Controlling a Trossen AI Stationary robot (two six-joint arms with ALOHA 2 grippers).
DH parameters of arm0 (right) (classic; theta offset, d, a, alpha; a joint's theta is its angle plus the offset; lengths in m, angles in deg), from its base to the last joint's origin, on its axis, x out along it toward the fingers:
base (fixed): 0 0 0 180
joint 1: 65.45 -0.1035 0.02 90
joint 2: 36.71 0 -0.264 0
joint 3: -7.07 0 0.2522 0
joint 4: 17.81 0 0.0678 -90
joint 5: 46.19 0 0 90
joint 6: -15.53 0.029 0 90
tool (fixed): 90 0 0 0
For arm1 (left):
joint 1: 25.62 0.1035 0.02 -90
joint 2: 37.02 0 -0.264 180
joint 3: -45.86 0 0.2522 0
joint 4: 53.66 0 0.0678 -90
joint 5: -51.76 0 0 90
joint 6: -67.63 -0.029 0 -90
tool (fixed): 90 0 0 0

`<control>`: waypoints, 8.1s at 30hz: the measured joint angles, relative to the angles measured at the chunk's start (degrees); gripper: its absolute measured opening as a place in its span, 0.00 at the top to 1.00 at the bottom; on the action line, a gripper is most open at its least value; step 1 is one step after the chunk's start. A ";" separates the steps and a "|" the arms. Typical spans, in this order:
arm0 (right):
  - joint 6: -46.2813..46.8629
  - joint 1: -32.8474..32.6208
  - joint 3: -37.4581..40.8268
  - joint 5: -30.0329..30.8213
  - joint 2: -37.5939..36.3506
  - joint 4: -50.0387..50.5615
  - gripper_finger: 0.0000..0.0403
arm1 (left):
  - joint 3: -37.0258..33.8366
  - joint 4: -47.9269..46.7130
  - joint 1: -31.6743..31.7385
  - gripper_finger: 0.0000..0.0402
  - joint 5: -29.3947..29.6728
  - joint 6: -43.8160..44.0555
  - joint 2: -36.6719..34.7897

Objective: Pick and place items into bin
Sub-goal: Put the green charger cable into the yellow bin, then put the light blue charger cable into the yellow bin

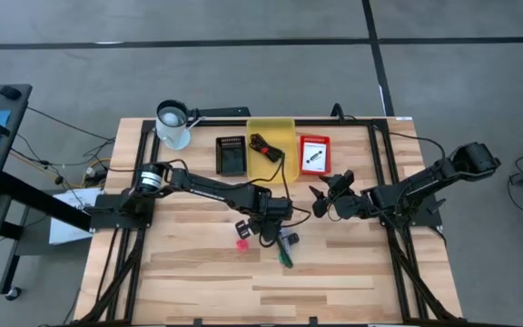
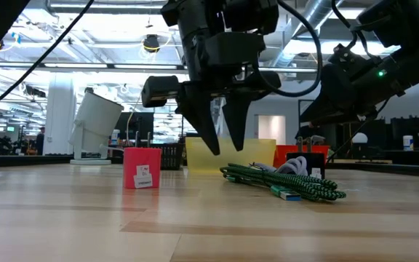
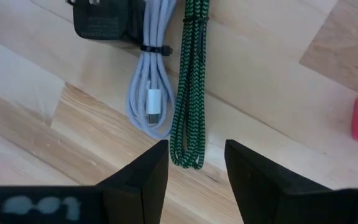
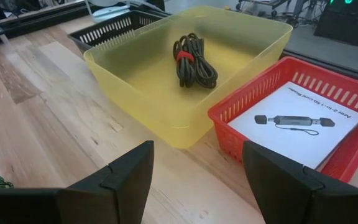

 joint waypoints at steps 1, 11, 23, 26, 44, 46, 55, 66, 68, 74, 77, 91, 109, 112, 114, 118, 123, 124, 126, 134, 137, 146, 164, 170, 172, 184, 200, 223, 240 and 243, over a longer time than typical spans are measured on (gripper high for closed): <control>0.00 0.00 0.00 0.00 0.00 -0.02 0.41 | 0.00 0.10 0.00 0.63 0.00 0.00 0.00; 0.00 0.00 0.00 -0.04 0.00 -0.01 0.41 | 0.00 1.47 0.00 0.63 0.00 0.11 0.02; 0.00 0.00 0.00 -0.11 0.00 -0.03 0.41 | -1.38 2.39 0.00 0.63 -0.09 0.87 0.21; -0.01 0.00 0.00 -0.11 0.00 -0.03 0.41 | -1.38 2.62 0.00 0.63 -0.09 0.94 0.64; -0.06 0.00 0.00 -0.37 0.00 -0.39 0.41 | -1.29 2.74 0.04 0.64 -1.22 2.07 3.98; -0.07 0.00 0.00 -0.37 0.00 -0.44 0.41 | -1.29 2.46 0.04 0.66 -0.95 2.46 3.98; -0.07 0.00 0.00 -0.35 0.00 -0.44 0.41 | 0.31 -1.28 0.00 0.93 2.20 3.77 4.09; -0.07 0.00 0.00 -0.37 0.00 -0.44 0.41 | 4.07 -11.01 -1.33 0.99 5.23 4.10 4.09; -0.07 0.00 0.00 -0.37 0.00 -0.44 0.41 | 5.19 -13.67 -1.95 0.99 7.82 3.62 4.09; -0.07 0.00 0.00 -1.03 0.00 -0.44 0.41 | 10.68 -24.22 -2.60 0.99 15.52 2.98 4.09; -0.04 0.00 0.00 -1.27 0.00 -0.45 0.41 | 14.78 -29.46 -1.81 1.00 16.94 4.14 4.07; 0.98 -1.73 0.00 -4.28 0.00 -0.46 0.41 | 35.94 -32.66 11.01 1.00 23.08 9.44 2.67; 2.41 -4.59 0.00 -4.26 0.00 -1.29 0.41 | 29.32 -29.57 29.53 1.00 5.38 48.99 2.81; 2.55 -4.75 0.00 -4.27 0.00 -1.31 0.41 | 25.71 -28.45 29.38 0.97 5.46 49.05 2.80; 2.59 -4.90 0.00 -4.30 0.00 -1.31 0.41 | 23.59 -27.08 29.29 0.95 5.94 49.07 2.82; 2.58 -5.24 0.00 -4.31 0.00 -1.31 0.41 | 20.86 -26.80 29.25 0.91 5.46 47.33 2.82; 2.58 -5.22 0.00 -4.28 0.00 -1.33 0.41 | 20.35 -25.02 29.20 0.90 5.49 46.99 2.82; 2.58 -5.22 0.00 -4.29 0.00 -1.31 0.41 | 20.47 -24.61 29.20 0.90 5.51 46.99 2.82; 2.58 -5.22 0.00 -4.30 0.00 -1.33 0.41 | 20.96 -24.38 29.20 0.90 5.70 46.84 2.82; 2.86 -5.22 0.00 -4.26 0.00 -1.31 0.41 | 22.78 -22.66 29.04 0.90 5.48 44.34 2.76; 2.86 -5.22 0.00 -4.26 0.00 -1.31 0.41 | 22.82 -23.25 28.06 0.90 2.34 38.45 2.75; 2.86 -5.22 0.00 -4.26 0.00 -1.31 0.41 | 22.80 -24.24 20.38 0.90 -13.74 23.45 2.75; 8.69 -5.22 0.02 -3.03 1.75 -12.50 0.41 | 19.37 -38.27 14.24 0.90 -16.01 38.23 -8.33; 0.78 -5.22 0.02 -2.92 8.24 -29.65 0.41 | 9.97 -27.01 15.16 0.90 -21.32 39.63 -21.02; -2.16 -5.22 0.00 -2.93 11.20 -36.87 0.41 | 4.80 -20.89 15.69 0.90 -22.07 41.86 -26.46; -19.23 -4.61 -3.25 -4.17 22.71 -68.09 0.41 | -33.95 24.71 15.37 0.90 -18.15 51.56 -57.63; -23.84 4.18 -10.58 -13.95 22.75 -68.89 0.41 | -54.10 31.07 15.37 0.90 -1.41 57.43 -80.30; -16.74 10.68 -41.07 -42.73 12.42 23.82 0.41 | -54.82 18.48 15.32 0.90 -1.40 58.64 -80.39; 5.87 5.94 -41.00 -44.76 19.73 36.42 0.41 | -54.80 18.29 15.32 0.90 -1.20 58.10 -80.37; 6.27 6.43 -42.05 -46.87 23.72 37.40 0.41 | -54.75 17.42 15.32 0.90 -1.22 57.97 -80.30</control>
